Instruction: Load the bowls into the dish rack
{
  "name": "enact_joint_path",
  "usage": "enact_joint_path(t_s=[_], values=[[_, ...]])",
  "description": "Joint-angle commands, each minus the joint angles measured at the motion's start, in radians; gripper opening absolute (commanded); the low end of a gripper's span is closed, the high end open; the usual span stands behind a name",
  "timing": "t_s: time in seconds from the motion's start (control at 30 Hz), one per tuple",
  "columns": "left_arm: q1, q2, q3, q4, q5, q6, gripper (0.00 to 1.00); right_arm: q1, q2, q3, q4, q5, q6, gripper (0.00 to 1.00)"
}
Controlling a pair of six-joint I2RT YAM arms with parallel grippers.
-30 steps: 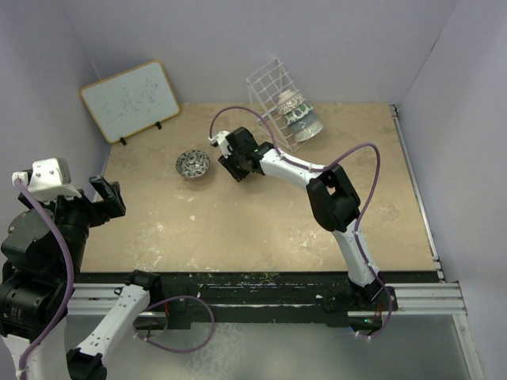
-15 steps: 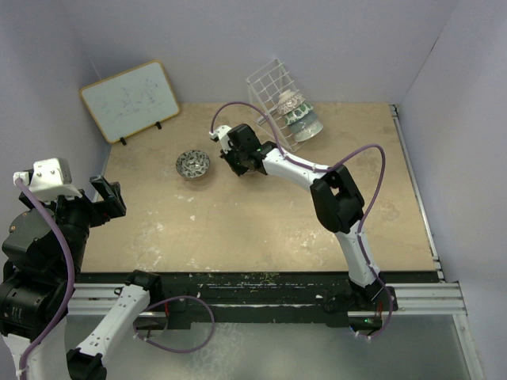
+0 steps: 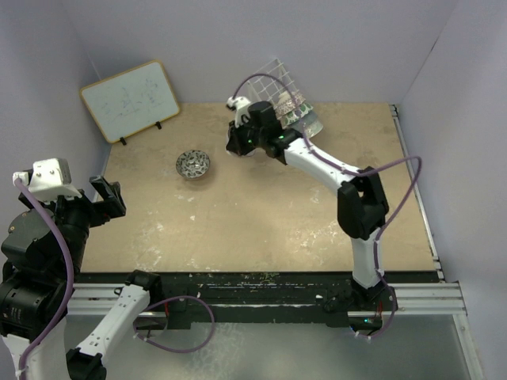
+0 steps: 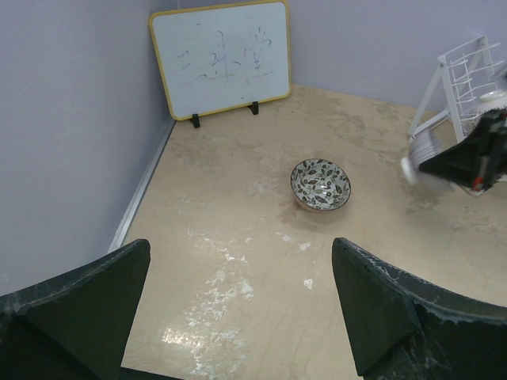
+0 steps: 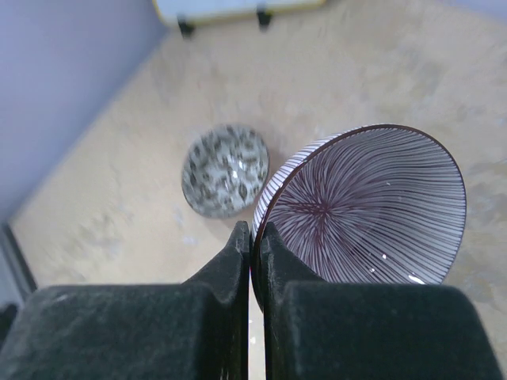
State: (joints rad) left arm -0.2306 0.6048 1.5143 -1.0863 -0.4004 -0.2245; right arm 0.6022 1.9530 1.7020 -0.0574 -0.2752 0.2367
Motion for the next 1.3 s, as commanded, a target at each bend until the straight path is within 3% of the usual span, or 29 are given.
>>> enact_joint_path(t_s=[0.0, 0.13, 0.3, 0.53, 0.9, 1.27], values=[[-0.007, 0.018, 0.035, 0.030, 0.003, 0.005, 0.99, -0.157, -0.200, -0.118, 0.455, -0.166, 0.343, 0.00], [-0.008, 0.022, 0.040, 0.035, 0.008, 0.005, 0.99, -0.265, -0.230, -0.224, 0.812, -0.230, 0.656, 0.00], [-0.009, 0.023, 0.055, 0.031, 0.007, 0.010, 0.99, -0.341, -0.152, -0.229, 1.088, -0.206, 0.918, 0.00], [-0.010, 0.027, 0.061, 0.017, 0.004, 0.011, 0.99, -0.374, 0.002, -0.239, 1.469, -0.025, 1.208, 0.00], [-0.009, 0.027, 0.050, 0.008, -0.012, 0.018, 0.99, -0.388, 0.205, -0.132, 1.587, 0.116, 1.318, 0.00], [-0.013, 0.036, 0.036, 0.012, -0.018, 0.025, 0.99, -0.403, 0.325, -0.059, 1.614, 0.145, 1.365, 0.00]])
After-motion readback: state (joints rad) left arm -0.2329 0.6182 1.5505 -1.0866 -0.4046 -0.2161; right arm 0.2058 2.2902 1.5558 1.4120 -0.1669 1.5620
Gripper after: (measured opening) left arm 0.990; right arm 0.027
